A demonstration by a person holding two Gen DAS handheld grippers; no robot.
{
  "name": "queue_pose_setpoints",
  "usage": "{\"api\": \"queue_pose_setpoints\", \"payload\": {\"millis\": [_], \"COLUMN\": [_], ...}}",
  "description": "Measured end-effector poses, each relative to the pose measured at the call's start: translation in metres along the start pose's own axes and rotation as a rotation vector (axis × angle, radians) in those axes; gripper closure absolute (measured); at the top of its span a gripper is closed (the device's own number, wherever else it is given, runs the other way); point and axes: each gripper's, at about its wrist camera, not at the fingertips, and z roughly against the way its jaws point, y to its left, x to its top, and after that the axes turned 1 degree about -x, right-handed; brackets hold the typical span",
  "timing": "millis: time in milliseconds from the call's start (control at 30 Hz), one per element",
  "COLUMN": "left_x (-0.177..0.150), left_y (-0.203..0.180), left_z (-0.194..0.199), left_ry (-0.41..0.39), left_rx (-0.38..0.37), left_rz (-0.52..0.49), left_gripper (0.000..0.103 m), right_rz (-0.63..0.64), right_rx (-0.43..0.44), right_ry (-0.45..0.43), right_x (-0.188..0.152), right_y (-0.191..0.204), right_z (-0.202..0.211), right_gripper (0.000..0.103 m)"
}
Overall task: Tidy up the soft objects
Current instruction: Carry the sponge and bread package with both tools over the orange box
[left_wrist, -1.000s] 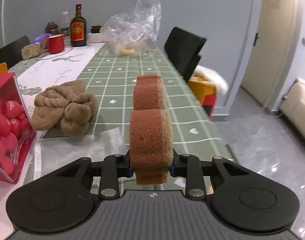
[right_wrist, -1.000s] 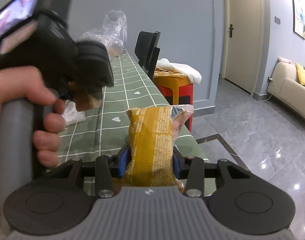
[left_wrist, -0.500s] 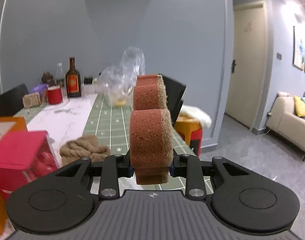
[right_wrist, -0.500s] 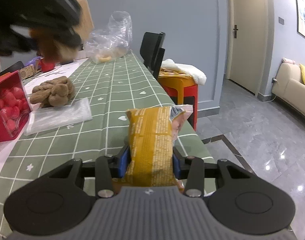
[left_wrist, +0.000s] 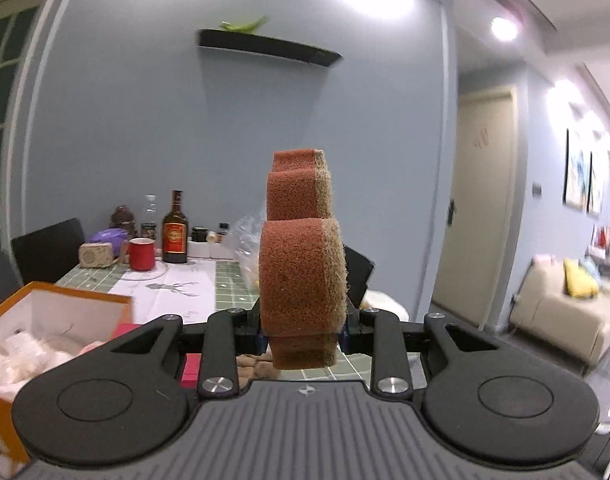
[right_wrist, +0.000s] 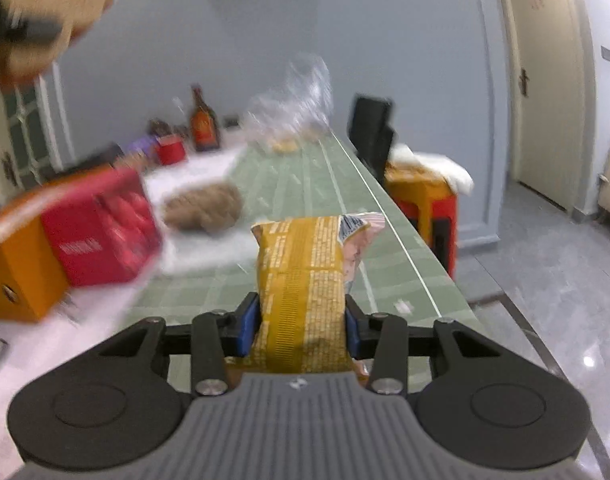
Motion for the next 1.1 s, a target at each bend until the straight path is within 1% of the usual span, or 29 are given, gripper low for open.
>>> {"api": "queue_pose_setpoints", "payload": {"millis": [100, 167, 233, 267, 300, 333, 400, 500, 600, 667, 700, 767, 867, 933, 967, 1000, 1033, 1067, 1100], "left_x": [-0.001, -0.002, -0.002, -0.002, -0.001, -0.001, -0.003, -0.003, -0.004, -0.006, -0.007, -0.01, -0.017, -0.019, -0.019, -0.02, -0.021, -0.022, -0.022], "left_y": [0.04, 0.07, 0.099, 0.109, 0.119, 0.127, 0.147, 0.169, 0.187, 0.196, 0.2, 0.211, 0.223, 0.232, 0.235, 0.237, 0.237, 0.24, 0.242], "left_z": [0.023, 0.034, 0.038, 0.038, 0.036, 0.036, 0.034, 0.031, 0.025, 0.016, 0.009, 0.002, 0.005, 0.007, 0.007, 0.007, 0.011, 0.013, 0.013], "left_ry": [-0.061, -0.076, -0.059, -0.038, -0.006, 0.003, -0.008, -0.002, 0.037, 0.078, 0.104, 0.144, 0.171, 0.183, 0.19, 0.193, 0.193, 0.194, 0.196], "left_rx": [0.087, 0.139, 0.177, 0.184, 0.186, 0.185, 0.202, 0.218, 0.246, 0.293, 0.308, 0.323, 0.35, 0.357, 0.364, 0.372, 0.38, 0.384, 0.385], "left_rz": [0.08, 0.141, 0.199, 0.202, 0.179, 0.171, 0.199, 0.238, 0.246, 0.233, 0.224, 0.233, 0.255, 0.262, 0.266, 0.27, 0.273, 0.272, 0.272], "left_gripper": [0.068, 0.068, 0.068, 0.068, 0.068, 0.068, 0.068, 0.068, 0.068, 0.068, 0.068, 0.068, 0.068, 0.068, 0.068, 0.068, 0.068, 0.068, 0.068], "right_rz": [-0.02, -0.012, 0.002, 0.003, 0.008, 0.017, 0.031, 0.063, 0.097, 0.097, 0.088, 0.091, 0.133, 0.161, 0.165, 0.17, 0.192, 0.228, 0.25], "right_rx": [0.092, 0.153, 0.202, 0.224, 0.245, 0.264, 0.308, 0.369, 0.415, 0.465, 0.491, 0.522, 0.516, 0.512, 0.501, 0.483, 0.46, 0.437, 0.419], "right_ry": [-0.068, -0.101, -0.12, -0.118, -0.116, -0.12, -0.123, -0.101, -0.066, -0.011, 0.034, 0.086, 0.119, 0.148, 0.169, 0.18, 0.188, 0.197, 0.208], "right_x": [0.018, 0.031, 0.044, 0.051, 0.057, 0.062, 0.071, 0.084, 0.096, 0.104, 0.108, 0.113, 0.12, 0.125, 0.128, 0.132, 0.135, 0.135, 0.134], "right_y": [0.018, 0.036, 0.057, 0.068, 0.08, 0.09, 0.116, 0.153, 0.188, 0.21, 0.221, 0.24, 0.267, 0.283, 0.291, 0.298, 0.305, 0.314, 0.319], "right_z": [0.013, 0.018, 0.017, 0.015, 0.012, 0.009, -0.001, -0.022, -0.048, -0.074, -0.091, -0.114, -0.143, -0.161, -0.171, -0.179, -0.187, -0.195, -0.201], "right_gripper": [0.061, 0.061, 0.061, 0.061, 0.061, 0.061, 0.061, 0.061, 0.061, 0.061, 0.061, 0.061, 0.062, 0.066, 0.07, 0.081, 0.085, 0.094, 0.095]}}
